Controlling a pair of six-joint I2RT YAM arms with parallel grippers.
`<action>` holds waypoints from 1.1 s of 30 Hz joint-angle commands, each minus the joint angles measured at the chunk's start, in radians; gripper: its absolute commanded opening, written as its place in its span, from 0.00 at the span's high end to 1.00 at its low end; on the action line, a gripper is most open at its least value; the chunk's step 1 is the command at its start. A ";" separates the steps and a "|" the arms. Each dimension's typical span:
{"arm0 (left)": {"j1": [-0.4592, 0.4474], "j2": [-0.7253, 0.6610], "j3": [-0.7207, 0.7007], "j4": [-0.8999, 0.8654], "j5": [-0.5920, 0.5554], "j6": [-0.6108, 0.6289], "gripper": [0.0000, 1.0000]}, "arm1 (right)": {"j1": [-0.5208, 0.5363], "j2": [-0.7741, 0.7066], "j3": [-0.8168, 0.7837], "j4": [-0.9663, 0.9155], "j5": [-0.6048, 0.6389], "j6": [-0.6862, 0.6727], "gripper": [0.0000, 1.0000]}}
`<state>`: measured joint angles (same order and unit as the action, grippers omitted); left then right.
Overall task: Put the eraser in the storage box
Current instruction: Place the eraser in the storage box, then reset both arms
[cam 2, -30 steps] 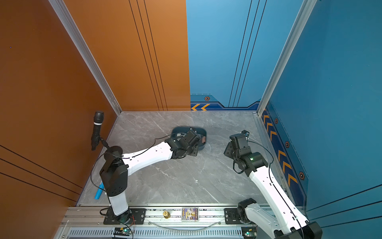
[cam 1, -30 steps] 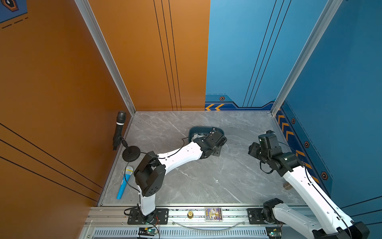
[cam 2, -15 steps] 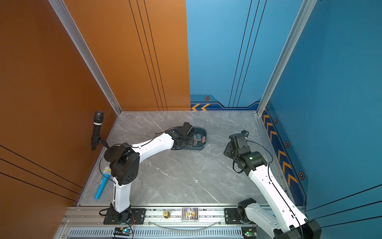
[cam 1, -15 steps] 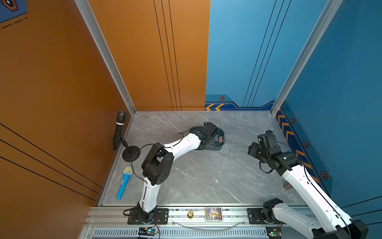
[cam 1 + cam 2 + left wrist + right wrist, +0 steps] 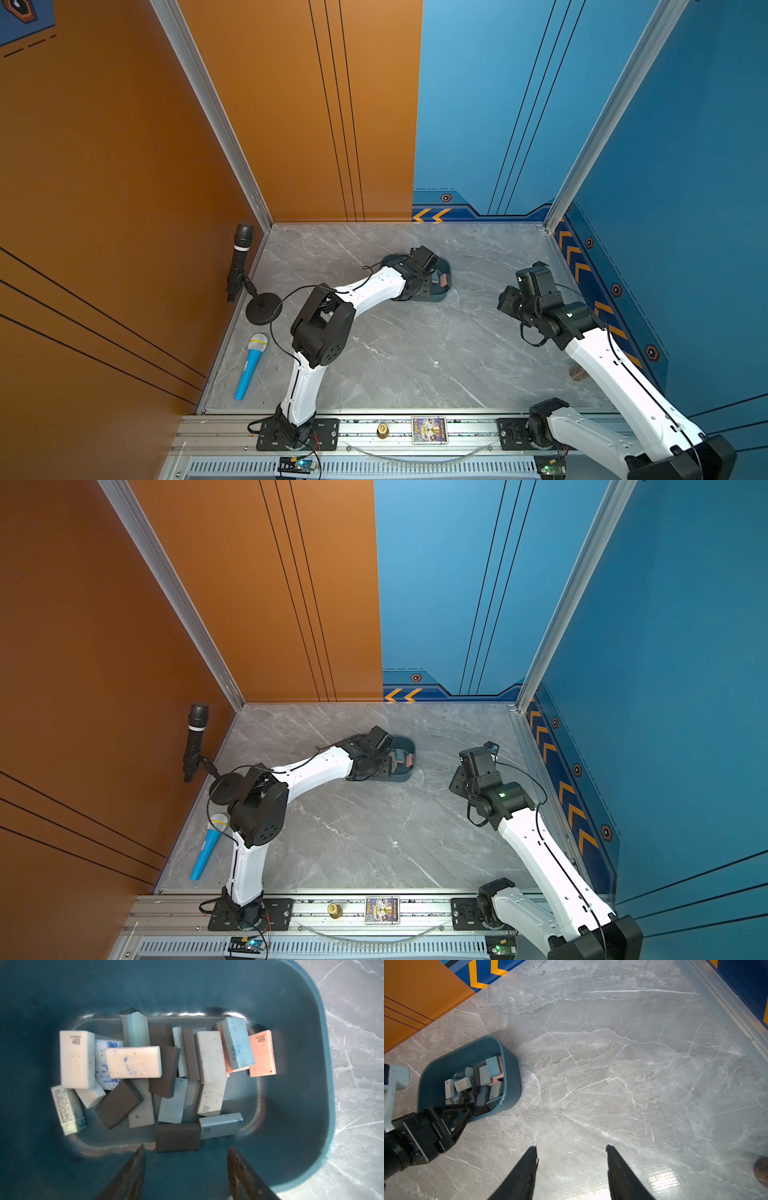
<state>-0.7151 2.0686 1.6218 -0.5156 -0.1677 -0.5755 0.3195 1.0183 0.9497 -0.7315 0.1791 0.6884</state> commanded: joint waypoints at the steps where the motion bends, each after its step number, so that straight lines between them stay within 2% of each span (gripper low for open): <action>1: 0.009 -0.030 0.018 -0.022 0.004 0.010 0.36 | -0.005 0.011 0.011 -0.003 -0.015 -0.007 0.43; 7: 0.009 -0.171 -0.013 -0.019 -0.064 0.067 0.31 | -0.023 0.020 0.037 -0.003 -0.038 -0.067 0.36; 12: 0.010 -0.351 -0.090 -0.006 -0.173 0.167 0.20 | -0.056 0.044 0.068 -0.001 -0.049 -0.135 0.09; 16: 0.022 -0.540 -0.238 0.070 -0.234 0.252 0.11 | -0.106 0.071 0.087 0.020 -0.060 -0.173 0.00; 18: 0.040 -0.627 -0.324 0.111 -0.266 0.282 0.02 | -0.134 0.077 0.088 0.047 -0.087 -0.176 0.00; 21: 0.095 -0.749 -0.453 0.155 -0.286 0.295 0.02 | -0.162 0.081 0.080 0.105 -0.077 -0.185 0.00; 24: 0.172 -0.859 -0.582 0.207 -0.305 0.299 0.02 | -0.169 0.078 0.035 0.193 0.023 -0.223 0.00; 28: 0.268 -0.986 -0.802 0.366 -0.420 0.367 0.02 | -0.170 0.059 -0.079 0.365 0.191 -0.319 0.00; 31: 0.369 -1.031 -0.917 0.474 -0.483 0.457 0.02 | -0.169 0.043 -0.189 0.544 0.244 -0.420 0.00; 33: 0.426 -1.029 -0.972 0.541 -0.531 0.470 0.02 | -0.172 0.044 -0.249 0.646 0.274 -0.476 0.00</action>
<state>-0.3416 1.0485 0.7029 -0.1310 -0.5865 -0.1810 0.1551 1.0809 0.7624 -0.2947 0.3462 0.3443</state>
